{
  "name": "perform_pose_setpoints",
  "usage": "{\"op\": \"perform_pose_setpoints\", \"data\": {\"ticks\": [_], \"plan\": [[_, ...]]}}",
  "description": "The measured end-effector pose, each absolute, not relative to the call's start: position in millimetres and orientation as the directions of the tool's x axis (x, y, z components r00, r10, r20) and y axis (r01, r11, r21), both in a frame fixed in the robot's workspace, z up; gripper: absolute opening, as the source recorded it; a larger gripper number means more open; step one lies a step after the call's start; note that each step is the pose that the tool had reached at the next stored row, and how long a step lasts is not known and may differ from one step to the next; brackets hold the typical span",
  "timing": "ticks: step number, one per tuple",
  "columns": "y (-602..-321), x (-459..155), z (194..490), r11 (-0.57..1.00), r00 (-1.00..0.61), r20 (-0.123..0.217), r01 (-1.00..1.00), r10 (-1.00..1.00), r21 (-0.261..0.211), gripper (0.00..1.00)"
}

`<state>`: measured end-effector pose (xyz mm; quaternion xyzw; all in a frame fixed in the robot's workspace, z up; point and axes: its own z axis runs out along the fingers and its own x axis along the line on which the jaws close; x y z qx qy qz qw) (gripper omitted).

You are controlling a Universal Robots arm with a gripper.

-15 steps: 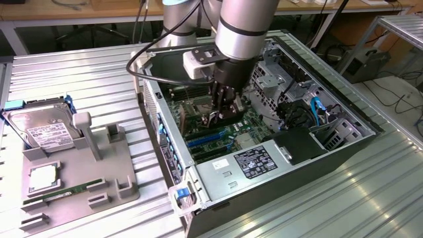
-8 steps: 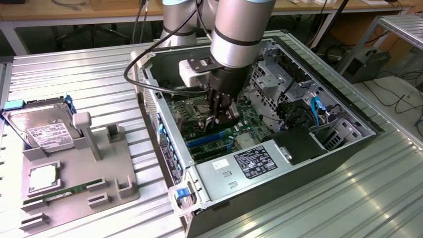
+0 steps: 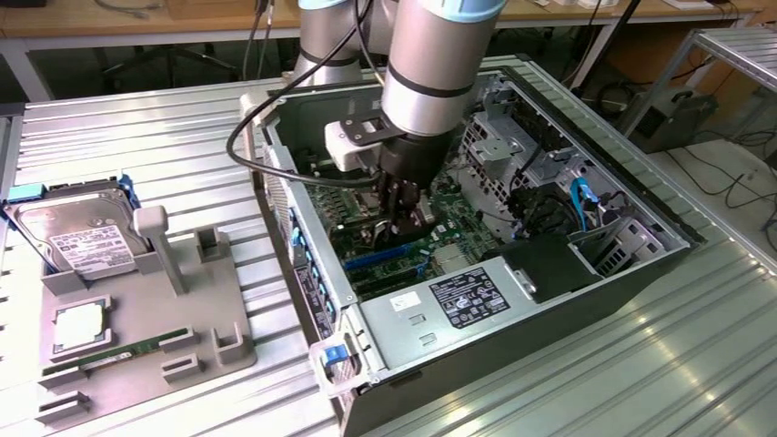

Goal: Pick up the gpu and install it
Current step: 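Insert the gpu into the slot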

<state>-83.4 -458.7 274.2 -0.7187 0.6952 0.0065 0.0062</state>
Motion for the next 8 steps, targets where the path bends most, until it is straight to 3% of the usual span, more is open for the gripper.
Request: {"op": "perform_pose_setpoints", "data": {"ticks": [8], "plan": [[-458.7, -83.9, 267.8, -0.033, 0.033, -0.017, -0.999, -0.999, 0.013, 0.26]]}}
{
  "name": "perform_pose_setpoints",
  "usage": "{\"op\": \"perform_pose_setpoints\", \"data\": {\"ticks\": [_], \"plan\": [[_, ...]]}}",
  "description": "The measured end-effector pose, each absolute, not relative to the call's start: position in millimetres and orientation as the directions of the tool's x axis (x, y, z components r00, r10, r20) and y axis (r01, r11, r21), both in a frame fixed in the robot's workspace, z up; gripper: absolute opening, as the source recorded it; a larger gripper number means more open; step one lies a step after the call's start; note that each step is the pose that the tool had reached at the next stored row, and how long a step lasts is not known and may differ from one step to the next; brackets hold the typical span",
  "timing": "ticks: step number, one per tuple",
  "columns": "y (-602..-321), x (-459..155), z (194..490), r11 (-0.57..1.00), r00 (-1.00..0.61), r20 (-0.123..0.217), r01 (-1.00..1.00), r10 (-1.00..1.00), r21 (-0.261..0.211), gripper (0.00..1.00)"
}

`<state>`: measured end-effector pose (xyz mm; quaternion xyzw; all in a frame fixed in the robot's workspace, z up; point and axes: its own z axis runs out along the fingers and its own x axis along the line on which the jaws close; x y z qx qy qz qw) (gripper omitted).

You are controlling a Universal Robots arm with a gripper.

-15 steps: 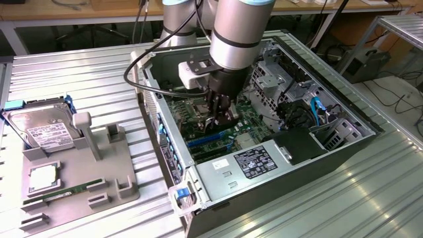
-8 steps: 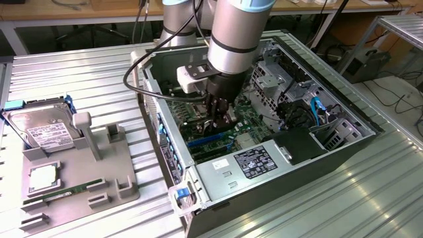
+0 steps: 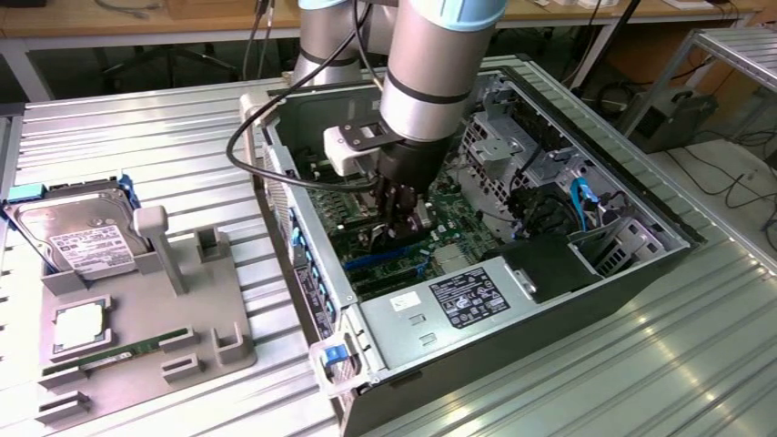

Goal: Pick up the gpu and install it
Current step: 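Insert the gpu into the slot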

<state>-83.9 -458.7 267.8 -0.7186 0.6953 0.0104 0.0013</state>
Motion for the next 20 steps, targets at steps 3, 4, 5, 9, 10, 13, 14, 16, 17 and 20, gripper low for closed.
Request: {"op": "perform_pose_setpoints", "data": {"ticks": [3, 4, 5, 9, 10, 13, 14, 16, 17, 20], "plan": [[-458.7, -84.0, 265.2, -0.033, 0.033, -0.014, -0.999, -0.999, 0.013, 0.26], [-458.7, -84.1, 264.3, -0.033, 0.033, -0.013, -0.999, -0.999, 0.014, 0.26], [-458.7, -84.2, 263.4, -0.033, 0.033, -0.013, -0.999, -0.999, 0.014, 0.26], [-458.5, -84.3, 260.5, -0.033, 0.033, -0.013, -0.999, -0.999, 0.016, 0.26], [-458.3, -84.4, 259.3, -0.032, 0.032, -0.012, -0.999, -0.999, 0.017, 0.26], [-457.5, -84.3, 259.1, -0.029, 0.029, -0.013, -0.999, -0.999, 0.023, 0.26], [-457.4, -84.3, 259.6, -0.029, 0.028, -0.014, -0.999, -1.0, 0.023, 0.26], [-457.3, -83.8, 263.5, -0.027, 0.026, -0.014, -0.999, -1.0, 0.027, 0.26], [-457.3, -83.5, 267.6, -0.025, 0.025, -0.014, -0.999, -1.0, 0.03, 0.26], [-457.3, -83.4, 267.8, -0.025, 0.024, -0.013, -0.999, -1.0, 0.034, 0.26]]}}
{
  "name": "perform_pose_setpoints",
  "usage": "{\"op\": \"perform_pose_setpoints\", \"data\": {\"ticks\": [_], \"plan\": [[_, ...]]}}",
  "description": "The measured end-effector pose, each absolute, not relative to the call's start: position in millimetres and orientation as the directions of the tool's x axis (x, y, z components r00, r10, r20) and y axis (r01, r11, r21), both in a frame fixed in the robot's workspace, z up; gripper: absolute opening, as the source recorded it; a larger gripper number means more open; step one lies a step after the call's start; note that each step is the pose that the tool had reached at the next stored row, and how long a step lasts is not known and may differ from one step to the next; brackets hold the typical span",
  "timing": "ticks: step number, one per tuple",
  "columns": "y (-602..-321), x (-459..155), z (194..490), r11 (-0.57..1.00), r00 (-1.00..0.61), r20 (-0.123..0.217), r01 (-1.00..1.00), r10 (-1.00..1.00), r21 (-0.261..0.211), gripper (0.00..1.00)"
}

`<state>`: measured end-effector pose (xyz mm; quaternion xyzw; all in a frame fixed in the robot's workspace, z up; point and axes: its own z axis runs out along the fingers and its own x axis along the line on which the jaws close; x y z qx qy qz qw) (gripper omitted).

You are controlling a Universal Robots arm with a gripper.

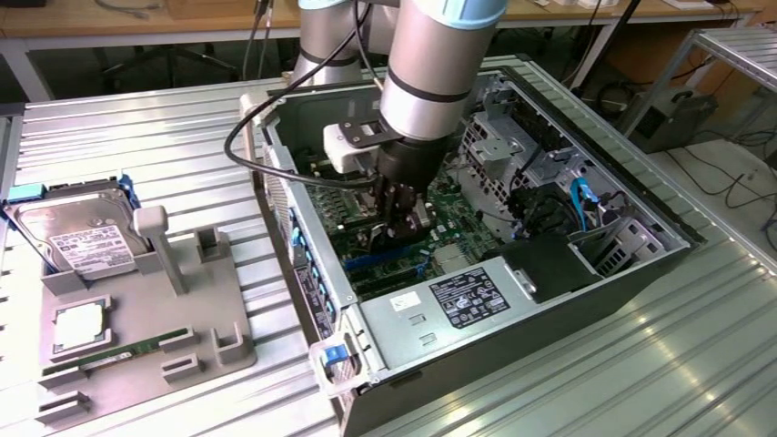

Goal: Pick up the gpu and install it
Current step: 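Insert the gpu into the slot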

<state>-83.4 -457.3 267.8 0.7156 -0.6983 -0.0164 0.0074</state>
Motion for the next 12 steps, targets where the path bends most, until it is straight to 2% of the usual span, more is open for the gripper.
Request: {"op": "perform_pose_setpoints", "data": {"ticks": [8, 12], "plan": [[-456.7, -83.3, 258.3, -0.011, 0.01, -0.013, -0.997, -1.0, 0.07, 0.26], [-455.3, -81.6, 259.6, -0.006, 0.005, -0.014, -0.997, -1.0, 0.074, 0.26]]}}
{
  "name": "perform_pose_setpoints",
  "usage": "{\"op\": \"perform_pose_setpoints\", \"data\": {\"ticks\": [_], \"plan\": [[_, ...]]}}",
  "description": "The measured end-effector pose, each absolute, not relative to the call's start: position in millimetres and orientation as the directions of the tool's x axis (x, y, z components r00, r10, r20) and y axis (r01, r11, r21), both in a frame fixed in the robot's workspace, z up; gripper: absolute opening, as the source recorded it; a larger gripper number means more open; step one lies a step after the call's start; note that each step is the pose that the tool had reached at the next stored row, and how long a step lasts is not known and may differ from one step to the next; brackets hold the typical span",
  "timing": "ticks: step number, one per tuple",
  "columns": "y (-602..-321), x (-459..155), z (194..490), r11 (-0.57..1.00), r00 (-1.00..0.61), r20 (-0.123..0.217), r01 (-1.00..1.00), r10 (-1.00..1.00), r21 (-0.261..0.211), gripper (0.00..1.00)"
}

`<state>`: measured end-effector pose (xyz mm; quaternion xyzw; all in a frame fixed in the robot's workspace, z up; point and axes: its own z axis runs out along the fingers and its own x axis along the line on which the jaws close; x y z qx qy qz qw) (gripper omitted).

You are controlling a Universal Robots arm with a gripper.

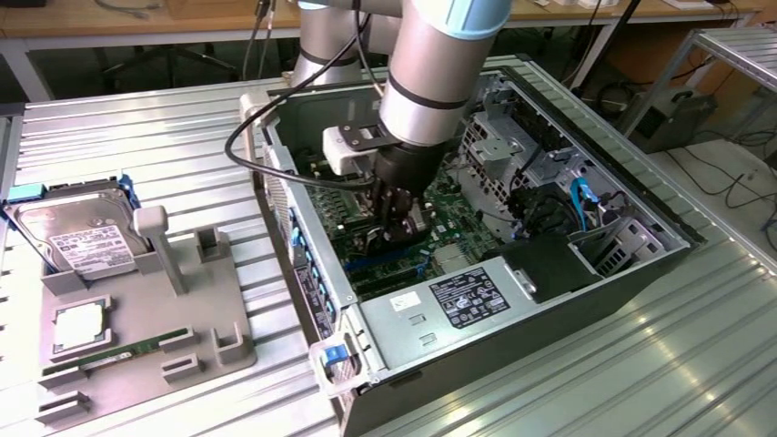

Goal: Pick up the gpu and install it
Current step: 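Insert the gpu into the slot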

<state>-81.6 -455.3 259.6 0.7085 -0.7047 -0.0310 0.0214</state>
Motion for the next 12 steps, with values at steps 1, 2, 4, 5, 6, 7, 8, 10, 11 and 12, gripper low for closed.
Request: {"op": "perform_pose_setpoints", "data": {"ticks": [1, 2, 4, 5, 6, 7, 8, 10, 11, 12], "plan": [[-455.2, -80.4, 260.2, -0.005, 0.004, -0.014, -0.997, -1.0, 0.074, 0.26], [-455.2, -77.4, 260.7, -0.005, 0.004, -0.013, -0.997, -1.0, 0.074, 0.26], [-455.2, -72.9, 261.5, -0.004, 0.003, -0.013, -0.997, -1.0, 0.075, 0.26], [-455.2, -70.5, 261.8, -0.004, 0.003, -0.013, -0.997, -1.0, 0.076, 0.26], [-455.2, -69.4, 262.0, -0.003, 0.002, -0.013, -0.997, -1.0, 0.077, 0.26], [-455.2, -68.5, 262.0, 0.0, -0.001, -0.013, -0.997, -1.0, 0.08, 0.26], [-455.2, -67.7, 262.0, 0.004, -0.005, -0.013, -0.996, -1.0, 0.085, 0.26], [-455.2, -67.5, 262.2, 0.012, -0.013, -0.012, -0.995, -1.0, 0.098, 0.26], [-455.2, -67.5, 262.2, 0.016, -0.017, -0.012, -0.995, -1.0, 0.102, 0.26], [-455.3, -67.5, 262.1, 0.019, -0.021, -0.013, -0.994, -1.0, 0.105, 0.26]]}}
